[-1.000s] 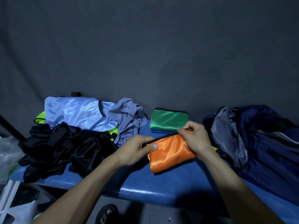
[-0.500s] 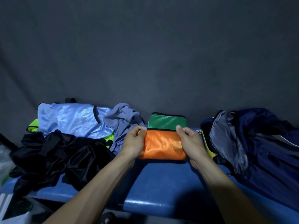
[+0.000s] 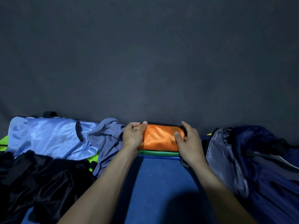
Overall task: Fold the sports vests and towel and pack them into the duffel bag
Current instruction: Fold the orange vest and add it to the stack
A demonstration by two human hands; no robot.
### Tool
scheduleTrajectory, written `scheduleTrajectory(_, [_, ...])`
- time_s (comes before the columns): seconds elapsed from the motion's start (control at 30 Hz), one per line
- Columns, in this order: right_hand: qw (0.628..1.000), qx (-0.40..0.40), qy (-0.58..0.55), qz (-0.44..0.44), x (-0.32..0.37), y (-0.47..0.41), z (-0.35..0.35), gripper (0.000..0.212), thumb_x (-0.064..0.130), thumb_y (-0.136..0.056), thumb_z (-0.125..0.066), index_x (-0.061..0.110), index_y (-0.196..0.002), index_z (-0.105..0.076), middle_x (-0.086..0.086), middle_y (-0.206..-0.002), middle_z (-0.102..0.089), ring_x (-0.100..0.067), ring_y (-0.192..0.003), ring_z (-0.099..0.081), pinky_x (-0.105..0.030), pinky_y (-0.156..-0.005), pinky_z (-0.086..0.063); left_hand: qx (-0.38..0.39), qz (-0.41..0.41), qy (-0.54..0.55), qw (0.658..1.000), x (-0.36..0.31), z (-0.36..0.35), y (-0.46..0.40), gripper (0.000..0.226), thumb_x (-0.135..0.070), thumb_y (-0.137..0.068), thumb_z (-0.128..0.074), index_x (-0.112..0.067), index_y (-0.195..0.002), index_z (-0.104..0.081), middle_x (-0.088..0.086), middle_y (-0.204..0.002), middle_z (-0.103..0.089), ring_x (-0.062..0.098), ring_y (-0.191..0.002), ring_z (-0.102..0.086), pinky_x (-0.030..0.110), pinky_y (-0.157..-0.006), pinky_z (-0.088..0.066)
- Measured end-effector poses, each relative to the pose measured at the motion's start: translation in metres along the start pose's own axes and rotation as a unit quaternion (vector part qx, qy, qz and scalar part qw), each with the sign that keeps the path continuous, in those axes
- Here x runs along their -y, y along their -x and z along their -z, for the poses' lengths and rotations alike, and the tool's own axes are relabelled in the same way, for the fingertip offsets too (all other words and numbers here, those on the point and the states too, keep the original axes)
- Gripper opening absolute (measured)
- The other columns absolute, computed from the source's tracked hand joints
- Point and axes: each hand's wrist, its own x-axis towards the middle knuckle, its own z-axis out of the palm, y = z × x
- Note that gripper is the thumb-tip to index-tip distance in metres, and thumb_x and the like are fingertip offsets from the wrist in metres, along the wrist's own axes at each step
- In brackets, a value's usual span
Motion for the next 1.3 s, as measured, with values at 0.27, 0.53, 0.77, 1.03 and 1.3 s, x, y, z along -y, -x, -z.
scheduleTrajectory(0.27, [0.998,0.017,0.056,0.009,-0.018,-0.005,-0.008,0.04,0.027,-0.1,-0.062,0.018,-0.139,-0.06,-0.008,-0.132,-0.052,-0.023,-0.118,-0.057,-0.027,-0.105,-0.041,-0.014,-0.002,-0.122,0.992,0.013,0.001,-0.019,0.03,-0.04,-0.092,-0.073,-0.018,-0.076,-0.061,-0.005,-0.076,-0.064,0.01,-0.071,-0.057,0.021,-0.061,-0.041])
scheduleTrajectory(0.53, [0.998,-0.02,0.007,-0.057,-0.015,-0.008,-0.012,0.042,0.032,-0.098,-0.065,0.017,-0.137,-0.058,-0.007,-0.122,-0.054,-0.022,-0.105,-0.058,-0.032,-0.093,-0.047,-0.007,-0.102,-0.237,0.966,0.012,0.028,-0.01,0.033,-0.042,-0.094,-0.07,-0.01,-0.085,-0.066,-0.006,-0.076,-0.065,0.001,-0.068,-0.055,0.007,-0.052,-0.038])
scheduleTrajectory(0.77, [0.993,-0.045,-0.055,-0.095,-0.011,-0.012,-0.014,0.038,0.029,-0.099,-0.065,0.017,-0.135,-0.065,-0.011,-0.125,-0.069,-0.02,-0.117,-0.064,-0.026,-0.094,-0.047,0.01,-0.074,-0.345,0.936,0.003,0.017,-0.005,0.057,-0.057,-0.099,-0.051,-0.015,-0.061,-0.049,-0.002,-0.057,-0.054,0.023,-0.063,-0.058,0.031,-0.057,-0.038])
scheduleTrajectory(1.03, [0.994,-0.074,-0.04,-0.066,-0.022,-0.014,-0.032,0.037,0.037,-0.104,-0.054,0.026,-0.139,-0.062,-0.003,-0.131,-0.069,-0.025,-0.121,-0.062,-0.038,-0.103,-0.05,-0.036,-0.121,-0.346,0.93,0.018,0.007,-0.003,0.044,-0.054,-0.101,-0.048,-0.021,-0.073,-0.048,0.0,-0.07,-0.06,0.027,-0.073,-0.059,0.034,-0.06,-0.034])
scheduleTrajectory(1.3, [0.993,-0.059,0.052,-0.088,-0.028,-0.014,-0.031,0.031,0.044,-0.104,-0.049,0.036,-0.132,-0.058,-0.006,-0.121,-0.069,-0.032,-0.109,-0.063,-0.041,-0.09,-0.051,-0.051,-0.147,-0.369,0.916,0.022,0.013,-0.001,0.045,-0.059,-0.099,-0.05,-0.022,-0.074,-0.052,-0.005,-0.066,-0.06,0.02,-0.068,-0.059,0.031,-0.053,-0.031])
